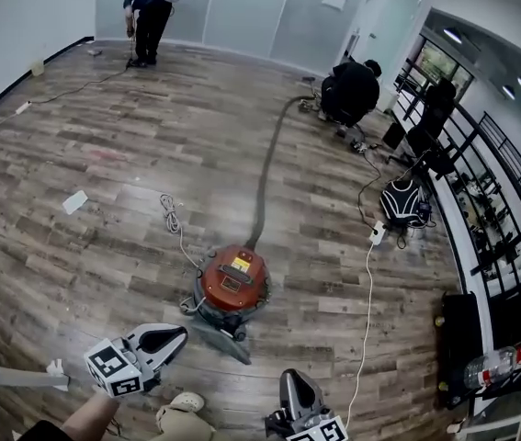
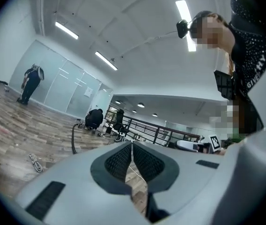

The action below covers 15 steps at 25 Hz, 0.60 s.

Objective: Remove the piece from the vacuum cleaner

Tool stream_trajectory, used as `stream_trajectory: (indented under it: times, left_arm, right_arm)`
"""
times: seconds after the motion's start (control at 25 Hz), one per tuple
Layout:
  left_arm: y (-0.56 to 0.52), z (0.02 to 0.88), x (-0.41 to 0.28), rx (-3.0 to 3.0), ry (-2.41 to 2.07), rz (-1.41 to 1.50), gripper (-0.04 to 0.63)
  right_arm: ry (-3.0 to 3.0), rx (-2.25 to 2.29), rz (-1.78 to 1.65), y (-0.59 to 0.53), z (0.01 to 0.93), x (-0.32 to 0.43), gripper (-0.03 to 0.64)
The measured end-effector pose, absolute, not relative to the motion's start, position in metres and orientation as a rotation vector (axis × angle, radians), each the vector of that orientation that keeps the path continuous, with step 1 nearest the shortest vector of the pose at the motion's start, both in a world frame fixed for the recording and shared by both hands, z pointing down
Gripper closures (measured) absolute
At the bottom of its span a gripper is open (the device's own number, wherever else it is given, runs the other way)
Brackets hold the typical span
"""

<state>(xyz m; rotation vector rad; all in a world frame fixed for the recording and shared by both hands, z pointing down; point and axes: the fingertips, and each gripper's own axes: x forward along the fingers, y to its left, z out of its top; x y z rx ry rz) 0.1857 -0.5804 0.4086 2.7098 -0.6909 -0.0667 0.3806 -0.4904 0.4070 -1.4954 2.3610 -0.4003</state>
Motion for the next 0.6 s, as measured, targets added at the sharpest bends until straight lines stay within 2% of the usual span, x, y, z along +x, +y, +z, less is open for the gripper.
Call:
stream_trajectory:
  times: [0.48, 0.6]
  left_arm:
    - [-0.633, 0.613, 0.185, 2.754, -0.829, -0.217, 0.583]
    - [-0.642, 0.660, 0.184, 2.758, -0.820, -0.276, 0.530]
  right_arm:
    - [2.430, -1.456, -0.347, -0.552, 0.633, 0.414, 0.601]
    - [2.441, -1.412, -0.343, -0.563, 0.686, 0.418, 0.566]
